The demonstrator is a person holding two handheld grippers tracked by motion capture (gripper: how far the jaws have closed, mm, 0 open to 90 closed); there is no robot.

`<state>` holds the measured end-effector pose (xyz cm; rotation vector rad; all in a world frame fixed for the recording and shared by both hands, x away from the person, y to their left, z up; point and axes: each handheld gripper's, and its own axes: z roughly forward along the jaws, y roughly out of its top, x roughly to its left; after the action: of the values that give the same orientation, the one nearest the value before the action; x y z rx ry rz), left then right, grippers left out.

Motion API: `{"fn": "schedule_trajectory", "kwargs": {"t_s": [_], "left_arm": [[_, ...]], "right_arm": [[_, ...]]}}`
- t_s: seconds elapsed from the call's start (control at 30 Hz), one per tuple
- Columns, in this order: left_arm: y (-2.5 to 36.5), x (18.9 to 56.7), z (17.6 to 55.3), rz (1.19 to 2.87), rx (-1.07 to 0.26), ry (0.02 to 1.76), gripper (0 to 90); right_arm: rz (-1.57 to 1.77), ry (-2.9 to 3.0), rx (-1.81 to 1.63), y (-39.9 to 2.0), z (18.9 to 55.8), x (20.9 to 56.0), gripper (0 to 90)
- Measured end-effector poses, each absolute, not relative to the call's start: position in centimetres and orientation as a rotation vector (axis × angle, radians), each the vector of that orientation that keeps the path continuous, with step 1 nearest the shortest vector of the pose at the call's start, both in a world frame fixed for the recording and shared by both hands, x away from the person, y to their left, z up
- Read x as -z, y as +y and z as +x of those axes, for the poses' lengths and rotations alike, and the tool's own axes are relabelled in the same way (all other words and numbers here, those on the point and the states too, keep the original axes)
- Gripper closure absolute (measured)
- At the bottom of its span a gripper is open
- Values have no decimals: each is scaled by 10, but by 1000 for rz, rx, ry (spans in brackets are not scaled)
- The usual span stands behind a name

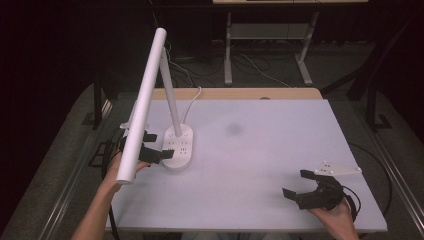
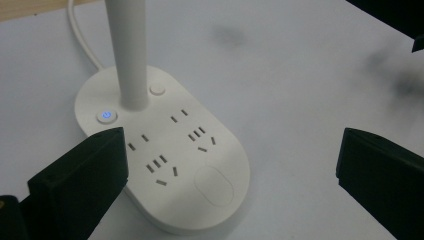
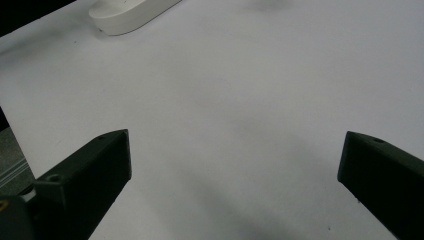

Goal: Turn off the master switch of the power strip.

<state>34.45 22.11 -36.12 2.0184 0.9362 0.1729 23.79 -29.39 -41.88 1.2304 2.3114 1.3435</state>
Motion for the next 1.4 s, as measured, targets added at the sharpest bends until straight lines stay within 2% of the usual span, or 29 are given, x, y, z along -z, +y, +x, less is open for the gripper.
{"fn": "schedule_trajectory", "kwargs": {"t_s": [0.7, 1.1, 1.4], "left_arm": [[237, 352, 381, 2027, -205, 996, 16], [242, 363, 400, 2010, -174, 1026, 34], [244, 372, 409, 2004, -175, 1053, 95]], "right_arm": [[1232, 2320, -1333, -293, 237, 419, 2], [1239, 2312, -1330, -295, 237, 420, 2], [1244, 2309, -1325, -296, 237, 420, 3]]}}
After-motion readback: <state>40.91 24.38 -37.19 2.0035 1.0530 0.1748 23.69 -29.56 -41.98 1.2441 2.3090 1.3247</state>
